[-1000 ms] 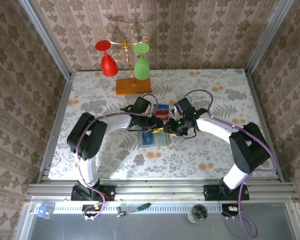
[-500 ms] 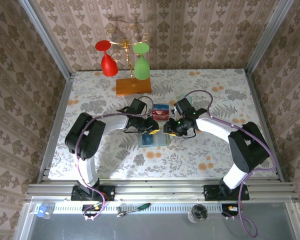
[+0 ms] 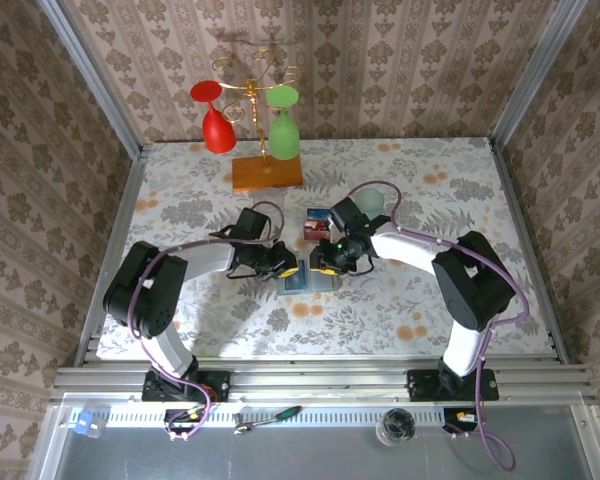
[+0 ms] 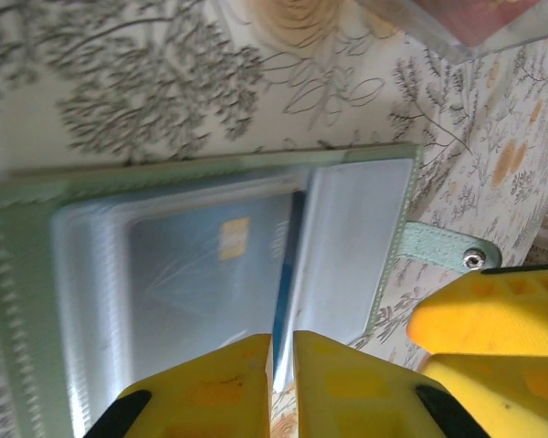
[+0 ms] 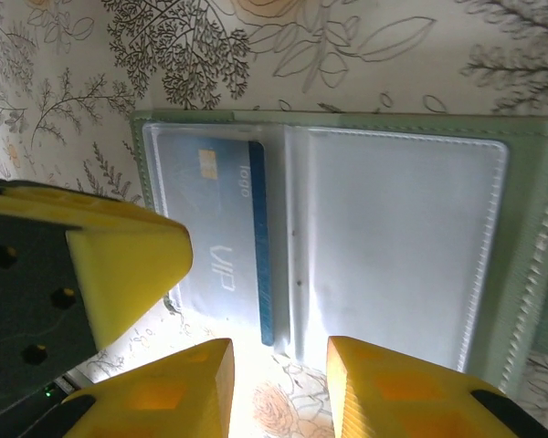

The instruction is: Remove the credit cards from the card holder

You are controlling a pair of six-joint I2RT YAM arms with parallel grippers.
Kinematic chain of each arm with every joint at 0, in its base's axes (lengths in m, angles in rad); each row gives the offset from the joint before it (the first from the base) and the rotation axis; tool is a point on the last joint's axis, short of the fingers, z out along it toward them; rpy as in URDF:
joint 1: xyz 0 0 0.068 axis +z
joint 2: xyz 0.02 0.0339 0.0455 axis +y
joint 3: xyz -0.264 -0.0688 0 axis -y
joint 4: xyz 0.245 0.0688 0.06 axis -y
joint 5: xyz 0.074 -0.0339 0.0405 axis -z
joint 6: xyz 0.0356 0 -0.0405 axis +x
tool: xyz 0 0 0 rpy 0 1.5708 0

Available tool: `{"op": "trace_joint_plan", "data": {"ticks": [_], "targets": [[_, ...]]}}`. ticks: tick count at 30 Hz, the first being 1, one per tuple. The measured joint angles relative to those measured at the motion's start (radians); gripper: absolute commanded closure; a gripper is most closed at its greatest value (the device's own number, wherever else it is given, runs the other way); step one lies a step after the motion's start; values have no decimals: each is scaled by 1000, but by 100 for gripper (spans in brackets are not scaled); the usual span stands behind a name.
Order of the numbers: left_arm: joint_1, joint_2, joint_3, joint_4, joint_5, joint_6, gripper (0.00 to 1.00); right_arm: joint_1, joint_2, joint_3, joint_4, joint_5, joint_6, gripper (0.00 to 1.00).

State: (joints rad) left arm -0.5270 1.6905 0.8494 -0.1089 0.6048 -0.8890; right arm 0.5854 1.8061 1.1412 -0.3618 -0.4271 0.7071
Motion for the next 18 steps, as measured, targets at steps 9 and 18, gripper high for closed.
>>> {"op": "trace_joint_plan", "data": {"ticks": [9,18], "targets": [[35,-52,-64,4,-24,6,90,18,50,52,0,-15,2,68],[51,-55,-71,6,-29,22,98,33,76,80,-1,-30,4,68]]}}
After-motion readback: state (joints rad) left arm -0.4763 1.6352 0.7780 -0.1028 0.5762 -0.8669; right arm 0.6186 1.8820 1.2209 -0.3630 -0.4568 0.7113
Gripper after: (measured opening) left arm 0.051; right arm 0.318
